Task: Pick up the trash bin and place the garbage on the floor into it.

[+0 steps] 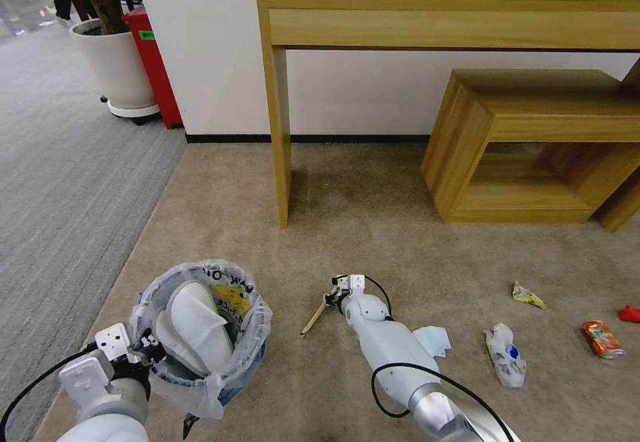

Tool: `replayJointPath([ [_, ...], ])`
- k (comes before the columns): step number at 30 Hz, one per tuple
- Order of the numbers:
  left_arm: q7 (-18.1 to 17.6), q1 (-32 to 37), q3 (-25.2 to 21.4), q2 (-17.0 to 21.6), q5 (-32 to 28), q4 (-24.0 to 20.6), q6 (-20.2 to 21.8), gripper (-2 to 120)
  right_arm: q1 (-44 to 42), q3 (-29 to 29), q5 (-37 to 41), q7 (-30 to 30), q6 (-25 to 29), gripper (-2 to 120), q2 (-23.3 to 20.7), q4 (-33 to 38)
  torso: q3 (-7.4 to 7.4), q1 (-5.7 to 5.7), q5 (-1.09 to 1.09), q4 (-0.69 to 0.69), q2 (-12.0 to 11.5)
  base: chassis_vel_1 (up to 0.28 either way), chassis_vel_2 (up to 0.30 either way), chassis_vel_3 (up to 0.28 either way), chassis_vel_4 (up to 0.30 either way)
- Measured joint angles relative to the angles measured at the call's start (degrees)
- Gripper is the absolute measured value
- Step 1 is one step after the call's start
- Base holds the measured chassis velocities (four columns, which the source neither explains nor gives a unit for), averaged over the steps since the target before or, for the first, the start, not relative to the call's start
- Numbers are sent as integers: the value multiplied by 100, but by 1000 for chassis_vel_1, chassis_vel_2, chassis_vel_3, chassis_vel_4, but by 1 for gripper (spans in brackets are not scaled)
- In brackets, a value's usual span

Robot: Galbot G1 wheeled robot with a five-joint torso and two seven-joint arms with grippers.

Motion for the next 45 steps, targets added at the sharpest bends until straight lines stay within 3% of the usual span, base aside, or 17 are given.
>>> replayJointPath([
  [5,1,24,17,-14,13,-14,0,0,-63,-8,17,8,-28,8,0,111,0,0,0,0,0,0,0,0,0],
  [13,1,39,18,-16,14,-34,-1,0,-251,-171,342,50,-144,7,-1,730,0,0,0,0,0,0,0,0,0],
  [16,2,38,14,-11,-7,-33,-1,0,-506,-424,657,76,-98,0,-1,1494,0,0,-1,0,0,0,0,0,0],
  [19,2,37,16,-9,-12,-23,-1,0,-606,-498,768,72,-69,0,-13,1755,0,0,0,0,0,0,0,0,0],
  [20,1,31,50,-10,-18,5,-1,0,-871,-631,1038,-8,31,0,-217,2527,0,0,1,1,0,0,0,0,0],
  [22,1,20,87,-19,-18,25,-1,0,-978,-671,1109,-161,173,0,-365,2911,0,0,-2,0,0,0,0,0,0],
  [25,3,-34,233,-57,9,94,-2,0,-1157,-737,1174,-975,847,0,-733,3746,0,0,-1,-2,0,0,0,0,0],
  [26,3,-34,233,-57,9,94,-2,0,-1157,-737,1174,-975,847,0,-733,3746,0,0,-1,-2,0,0,0,0,0],
  [29,27,-51,415,-92,113,179,-12,0,-1169,-745,1413,-1788,1474,0,-956,4338,0,0,0,-1,0,0,0,0,0],
  [31,37,-51,443,-99,133,192,-18,0,-1156,-750,1513,-1927,1556,0,-978,4429,0,0,1,-1,0,0,0,0,0],
  [33,67,-48,563,-121,205,239,-39,0,-1089,-795,1924,-2469,1844,0,-1007,4683,-1,0,0,0,0,0,0,0,0],
  [35,70,-47,580,-124,215,245,-43,0,-1074,-814,2001,-2569,1904,0,-1007,4716,0,0,0,0,0,0,0,0,0],
  [37,82,-32,748,-164,282,263,-62,0,-1017,-1017,2328,-3099,2251,0,-949,4784,-1,0,0,0,0,0,0,0,0],
  [45,98,52,1113,-245,363,86,-79,0,-1022,-1554,2227,-3832,2770,0,-674,4326,0,0,0,1,0,0,0,0,0],
])
